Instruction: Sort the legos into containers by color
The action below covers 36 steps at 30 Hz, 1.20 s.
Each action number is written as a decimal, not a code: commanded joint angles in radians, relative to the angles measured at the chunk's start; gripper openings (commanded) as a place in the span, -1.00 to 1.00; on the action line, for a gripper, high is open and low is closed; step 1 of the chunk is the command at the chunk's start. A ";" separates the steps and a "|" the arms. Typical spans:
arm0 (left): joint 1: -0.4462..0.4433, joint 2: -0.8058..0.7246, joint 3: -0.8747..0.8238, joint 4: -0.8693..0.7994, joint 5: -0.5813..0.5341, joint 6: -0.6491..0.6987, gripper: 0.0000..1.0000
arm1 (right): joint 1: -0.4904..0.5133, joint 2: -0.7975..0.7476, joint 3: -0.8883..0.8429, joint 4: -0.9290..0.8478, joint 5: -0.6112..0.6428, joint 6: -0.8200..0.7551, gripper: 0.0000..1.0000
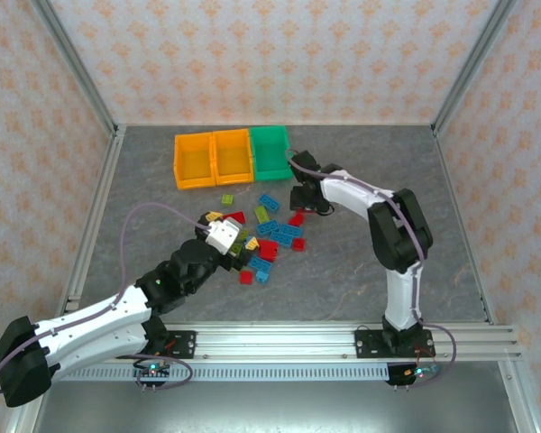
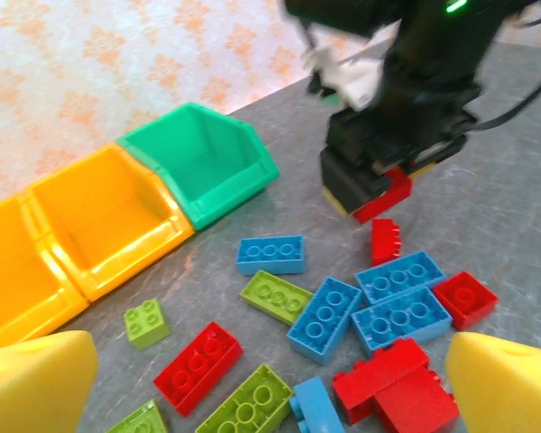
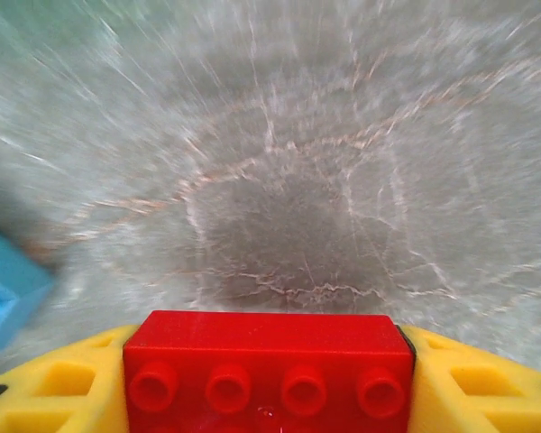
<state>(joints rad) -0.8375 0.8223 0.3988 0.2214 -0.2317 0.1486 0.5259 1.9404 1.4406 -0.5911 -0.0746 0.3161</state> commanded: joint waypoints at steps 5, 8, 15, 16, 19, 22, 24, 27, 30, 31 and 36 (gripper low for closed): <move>0.070 -0.031 0.048 -0.090 -0.298 -0.303 1.00 | 0.042 -0.149 0.022 0.272 0.034 0.132 -0.05; 0.129 -0.045 0.058 -0.161 -0.333 -0.402 1.00 | 0.043 -0.054 0.125 0.304 0.044 0.175 -0.06; 0.182 -0.070 0.052 -0.233 -0.443 -0.474 1.00 | 0.039 0.316 0.597 0.169 0.092 0.170 -0.06; 0.184 -0.071 0.053 -0.237 -0.453 -0.475 1.00 | 0.035 0.367 0.674 0.137 0.105 0.177 -0.06; 0.187 -0.069 0.054 -0.240 -0.460 -0.476 1.00 | 0.019 0.484 0.847 0.056 0.124 0.201 -0.06; 0.189 -0.058 0.059 -0.249 -0.458 -0.472 1.00 | 0.019 0.551 0.943 0.017 0.162 0.176 0.01; 0.189 -0.047 0.064 -0.251 -0.452 -0.473 1.00 | 0.016 0.568 0.968 0.012 0.157 0.165 0.15; 0.189 -0.029 0.064 -0.243 -0.451 -0.475 1.00 | 0.016 0.567 0.990 -0.003 0.133 0.154 0.44; 0.189 -0.008 0.068 -0.238 -0.452 -0.481 1.00 | 0.017 0.549 1.003 -0.021 0.110 0.147 0.47; 0.189 -0.001 0.070 -0.238 -0.452 -0.484 1.00 | 0.017 0.543 1.003 -0.024 0.103 0.146 0.48; 0.195 0.020 0.081 -0.247 -0.445 -0.501 1.00 | 0.016 0.469 0.978 -0.056 0.068 0.136 0.48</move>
<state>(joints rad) -0.6563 0.8356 0.4446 -0.0051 -0.6376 -0.3180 0.5407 2.5050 2.4142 -0.5907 0.0143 0.4709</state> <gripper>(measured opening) 0.998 0.743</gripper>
